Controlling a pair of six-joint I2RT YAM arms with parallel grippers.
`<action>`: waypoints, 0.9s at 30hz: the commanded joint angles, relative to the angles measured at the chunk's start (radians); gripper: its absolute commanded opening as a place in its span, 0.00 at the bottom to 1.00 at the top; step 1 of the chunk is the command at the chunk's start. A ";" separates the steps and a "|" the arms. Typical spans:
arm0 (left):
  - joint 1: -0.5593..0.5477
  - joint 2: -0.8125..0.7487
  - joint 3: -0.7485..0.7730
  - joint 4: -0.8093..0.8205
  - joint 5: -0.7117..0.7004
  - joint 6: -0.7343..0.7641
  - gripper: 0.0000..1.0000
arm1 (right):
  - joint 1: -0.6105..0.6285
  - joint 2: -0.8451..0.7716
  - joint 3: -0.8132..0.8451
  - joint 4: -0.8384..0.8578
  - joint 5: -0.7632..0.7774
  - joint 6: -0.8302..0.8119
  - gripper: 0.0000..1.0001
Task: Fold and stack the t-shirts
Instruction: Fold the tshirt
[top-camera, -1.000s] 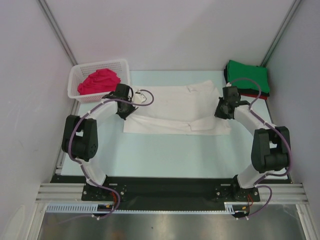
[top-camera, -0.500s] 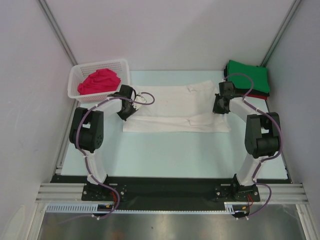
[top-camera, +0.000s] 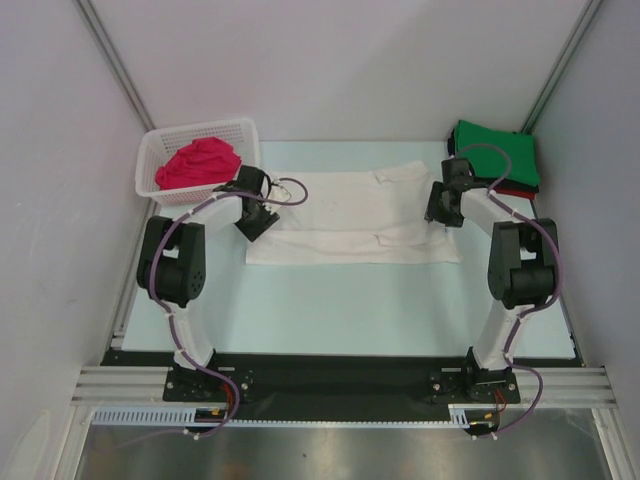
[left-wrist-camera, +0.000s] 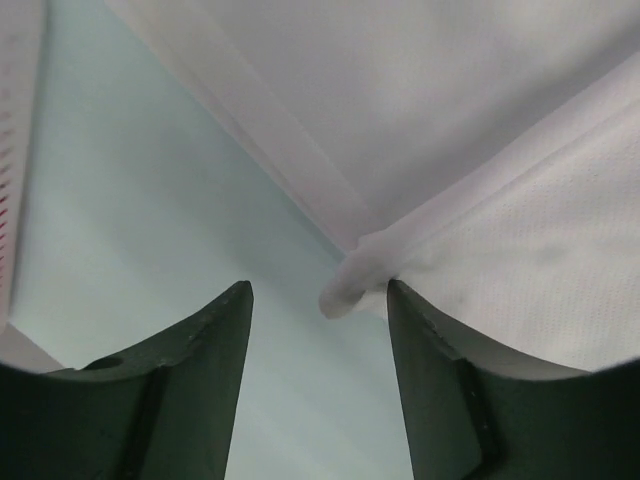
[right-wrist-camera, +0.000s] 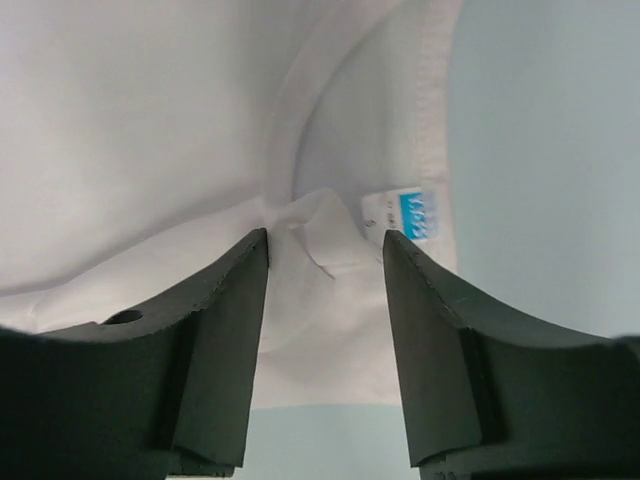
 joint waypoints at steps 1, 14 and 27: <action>0.006 -0.146 0.005 0.079 0.002 -0.017 0.62 | -0.029 -0.129 0.006 -0.072 0.094 0.084 0.54; -0.128 -0.335 -0.378 0.144 0.042 0.182 0.54 | -0.060 -0.391 -0.407 -0.012 0.024 0.201 0.52; -0.128 -0.217 -0.441 0.242 -0.020 0.199 0.38 | -0.087 -0.268 -0.474 0.160 0.024 0.229 0.41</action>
